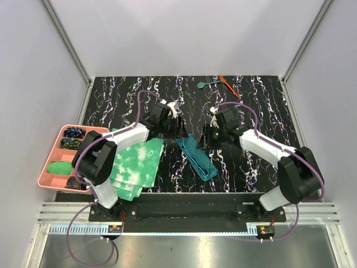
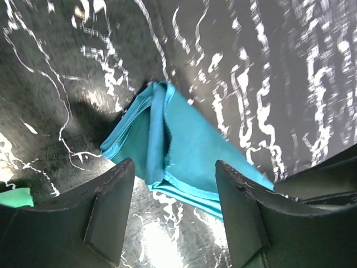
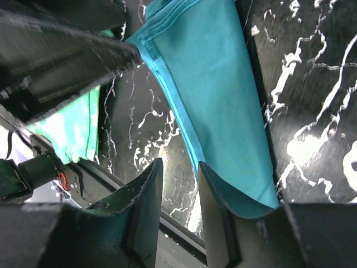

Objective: Fold the napkin into a case and place the utensils inside
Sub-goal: Smooth out the smaller rectangle-folded napkin at the center of the board, then pick up the top corner of the smaller rectangle folded napkin from the center of the board.

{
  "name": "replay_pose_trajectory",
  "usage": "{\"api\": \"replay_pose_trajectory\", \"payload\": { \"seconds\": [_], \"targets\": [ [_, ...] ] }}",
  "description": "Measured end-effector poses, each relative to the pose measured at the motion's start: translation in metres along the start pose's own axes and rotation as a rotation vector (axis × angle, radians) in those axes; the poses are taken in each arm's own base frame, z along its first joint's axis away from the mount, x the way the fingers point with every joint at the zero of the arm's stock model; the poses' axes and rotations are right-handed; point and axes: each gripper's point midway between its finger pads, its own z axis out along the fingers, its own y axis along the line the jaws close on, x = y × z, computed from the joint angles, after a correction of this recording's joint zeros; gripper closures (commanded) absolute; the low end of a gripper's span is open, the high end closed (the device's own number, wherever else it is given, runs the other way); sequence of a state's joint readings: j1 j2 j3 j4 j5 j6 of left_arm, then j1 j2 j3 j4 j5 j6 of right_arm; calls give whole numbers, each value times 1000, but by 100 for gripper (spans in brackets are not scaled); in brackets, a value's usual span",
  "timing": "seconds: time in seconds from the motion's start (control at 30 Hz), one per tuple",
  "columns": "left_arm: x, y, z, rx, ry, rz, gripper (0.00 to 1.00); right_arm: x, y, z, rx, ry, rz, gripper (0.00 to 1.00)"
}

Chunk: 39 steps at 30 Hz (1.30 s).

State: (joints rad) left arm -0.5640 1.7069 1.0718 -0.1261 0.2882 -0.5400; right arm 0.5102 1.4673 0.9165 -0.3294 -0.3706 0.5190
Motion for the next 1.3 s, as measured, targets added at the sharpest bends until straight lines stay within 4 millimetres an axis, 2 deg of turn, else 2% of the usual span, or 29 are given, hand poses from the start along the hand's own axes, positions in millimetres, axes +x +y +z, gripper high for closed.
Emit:
{"api": "replay_pose_trajectory", "payload": {
  "seconds": [0.13, 0.33, 0.63, 0.83, 0.97, 1.13, 1.23, 1.3],
  "targets": [
    [8, 5, 8, -15, 42, 3, 44, -5, -7, 13, 10, 39, -9, 60],
    [12, 7, 9, -22, 59, 1, 51, -10, -16, 27, 14, 73, -18, 60],
    [20, 15, 19, -37, 98, -13, 58, -14, -17, 44, -14, 114, -5, 64],
    [17, 16, 19, -27, 92, -39, 74, -16, -13, 55, -57, 122, -10, 65],
    [9, 17, 20, 2, 63, -80, 84, -22, -10, 56, -76, 98, -42, 61],
    [9, 23, 19, 34, 60, -144, 88, -28, -10, 58, -80, 69, -103, 53],
    [8, 22, 19, 51, 58, -165, 89, -29, -10, 61, -69, 54, -157, 53],
    [7, 21, 19, 60, 53, -168, 82, -27, -6, 63, -69, 54, -191, 54]
  ]
}}
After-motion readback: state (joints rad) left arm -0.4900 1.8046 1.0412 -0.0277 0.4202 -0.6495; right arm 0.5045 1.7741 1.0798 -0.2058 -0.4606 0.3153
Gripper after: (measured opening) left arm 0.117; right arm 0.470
